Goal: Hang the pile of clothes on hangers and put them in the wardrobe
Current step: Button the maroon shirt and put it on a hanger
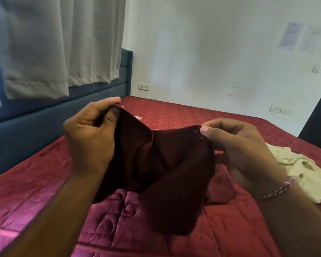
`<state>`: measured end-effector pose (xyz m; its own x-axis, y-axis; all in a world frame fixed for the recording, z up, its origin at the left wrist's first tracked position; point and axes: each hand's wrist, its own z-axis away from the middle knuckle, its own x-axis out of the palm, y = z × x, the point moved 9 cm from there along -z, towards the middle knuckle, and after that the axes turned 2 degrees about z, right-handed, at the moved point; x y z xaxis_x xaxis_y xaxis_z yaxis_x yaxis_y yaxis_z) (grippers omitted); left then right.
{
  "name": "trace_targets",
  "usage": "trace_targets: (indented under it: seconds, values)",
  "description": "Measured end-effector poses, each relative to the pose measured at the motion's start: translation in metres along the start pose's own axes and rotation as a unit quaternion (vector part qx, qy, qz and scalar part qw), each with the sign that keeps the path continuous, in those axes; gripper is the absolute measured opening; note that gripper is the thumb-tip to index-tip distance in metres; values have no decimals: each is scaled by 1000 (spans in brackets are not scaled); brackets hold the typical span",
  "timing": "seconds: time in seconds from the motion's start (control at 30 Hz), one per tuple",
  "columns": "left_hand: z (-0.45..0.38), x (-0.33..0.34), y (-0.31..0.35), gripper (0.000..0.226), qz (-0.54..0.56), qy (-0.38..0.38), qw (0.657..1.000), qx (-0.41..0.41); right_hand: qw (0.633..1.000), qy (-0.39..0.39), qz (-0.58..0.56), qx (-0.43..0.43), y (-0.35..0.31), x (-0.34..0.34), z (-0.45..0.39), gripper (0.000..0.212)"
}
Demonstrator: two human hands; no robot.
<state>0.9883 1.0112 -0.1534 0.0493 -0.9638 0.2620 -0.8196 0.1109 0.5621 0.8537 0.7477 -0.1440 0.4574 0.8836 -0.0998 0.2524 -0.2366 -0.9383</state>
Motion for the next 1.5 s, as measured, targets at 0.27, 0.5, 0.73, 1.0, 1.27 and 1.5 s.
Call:
trace_targets:
  seconds: [0.27, 0.5, 0.73, 1.0, 1.27, 1.5]
  values:
    - [42, 39, 89, 7, -6, -161, 957, 240, 994, -86, -63, 39, -20, 33, 18, 5]
    - [68, 59, 97, 9, 102, -314, 911, 247, 972, -49, 213, -88, -37, 32, 14, 11]
    - [97, 86, 80, 8, 183, -549, 813, 57, 972, -62, 225, -42, -25, 28, 6, 13]
    - [61, 76, 30, 13, -243, -325, 902, 147, 972, -61, 227, 14, -10, 25, 4, 14]
    - [72, 42, 69, 8, -67, -155, 951, 258, 989, -103, -44, 100, 9, 40, 14, 9]
    - [81, 45, 80, 8, -66, -152, 937, 308, 987, -119, -79, 77, 6, 45, 18, 9]
